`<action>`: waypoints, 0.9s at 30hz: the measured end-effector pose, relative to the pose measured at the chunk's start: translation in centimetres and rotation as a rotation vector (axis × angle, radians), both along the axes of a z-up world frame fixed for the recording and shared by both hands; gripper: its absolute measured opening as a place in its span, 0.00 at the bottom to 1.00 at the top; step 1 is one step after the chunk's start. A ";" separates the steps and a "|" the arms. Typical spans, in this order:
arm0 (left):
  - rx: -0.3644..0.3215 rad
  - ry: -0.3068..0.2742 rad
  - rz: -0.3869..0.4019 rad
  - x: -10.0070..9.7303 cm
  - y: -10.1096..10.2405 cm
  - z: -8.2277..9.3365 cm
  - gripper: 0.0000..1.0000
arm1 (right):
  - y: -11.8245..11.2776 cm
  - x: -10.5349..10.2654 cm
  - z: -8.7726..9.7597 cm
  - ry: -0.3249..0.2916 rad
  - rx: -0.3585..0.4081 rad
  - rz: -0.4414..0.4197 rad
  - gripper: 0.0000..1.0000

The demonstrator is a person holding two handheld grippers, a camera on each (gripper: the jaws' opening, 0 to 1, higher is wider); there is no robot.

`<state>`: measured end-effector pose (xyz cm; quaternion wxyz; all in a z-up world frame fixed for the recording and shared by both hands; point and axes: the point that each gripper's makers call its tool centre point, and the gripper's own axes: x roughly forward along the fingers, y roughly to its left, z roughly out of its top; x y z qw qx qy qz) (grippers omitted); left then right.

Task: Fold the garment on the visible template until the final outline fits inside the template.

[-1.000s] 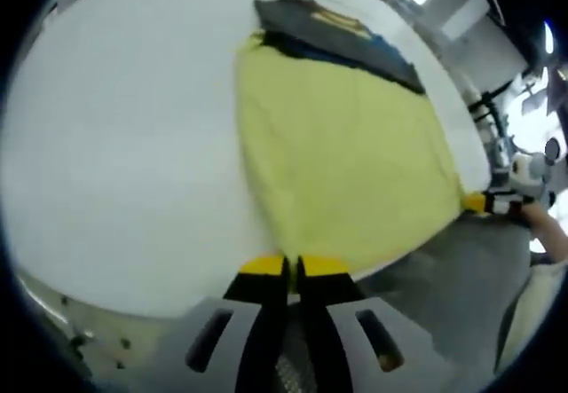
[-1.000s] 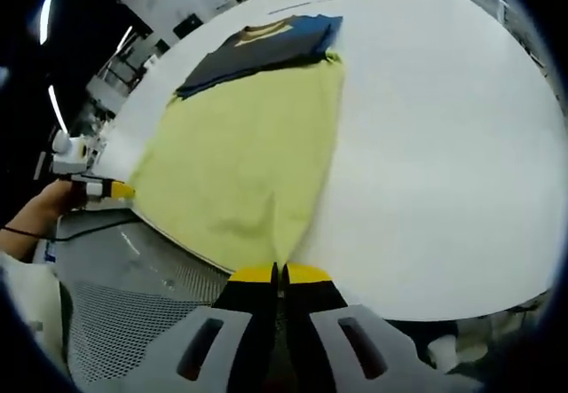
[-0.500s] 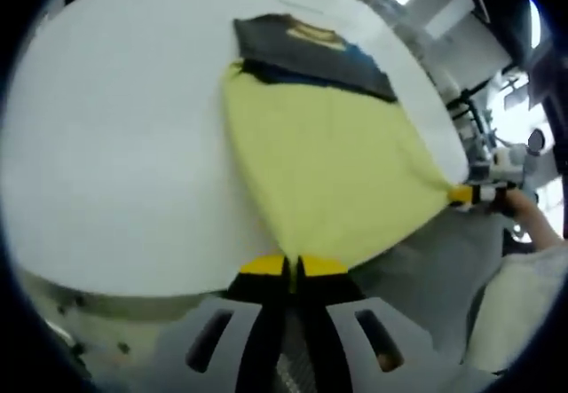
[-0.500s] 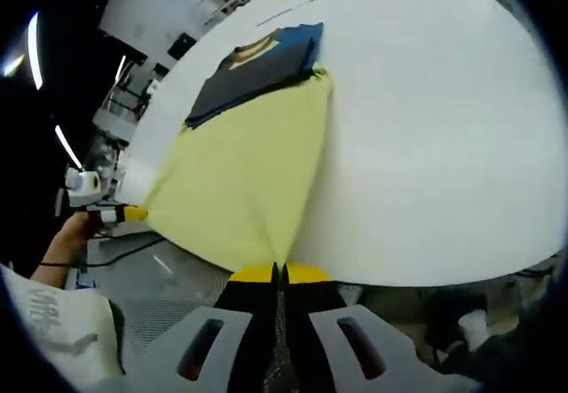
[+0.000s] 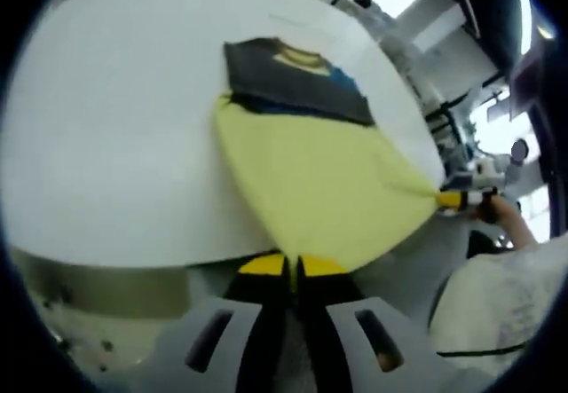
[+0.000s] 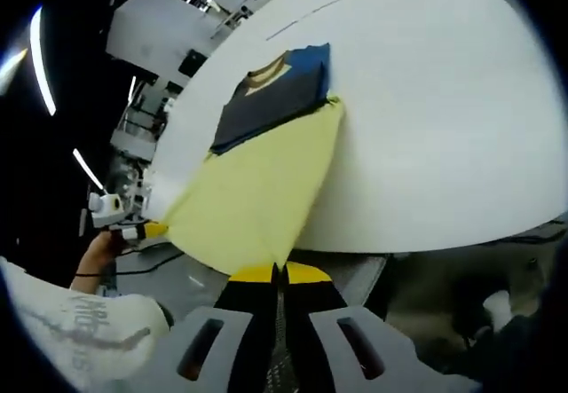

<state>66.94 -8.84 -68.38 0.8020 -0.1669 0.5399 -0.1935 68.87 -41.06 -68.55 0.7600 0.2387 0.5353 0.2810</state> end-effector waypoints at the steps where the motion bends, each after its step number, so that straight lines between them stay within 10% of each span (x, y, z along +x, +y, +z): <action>1: -0.007 -0.003 0.002 -0.2 0.0 0.3 0.01 | -0.1 -0.1 0.3 -0.001 0.005 -0.005 0.02; 27: -0.063 -0.037 0.018 -1.7 -0.6 4.0 0.01 | 0.3 -1.5 3.4 0.013 0.079 -0.046 0.02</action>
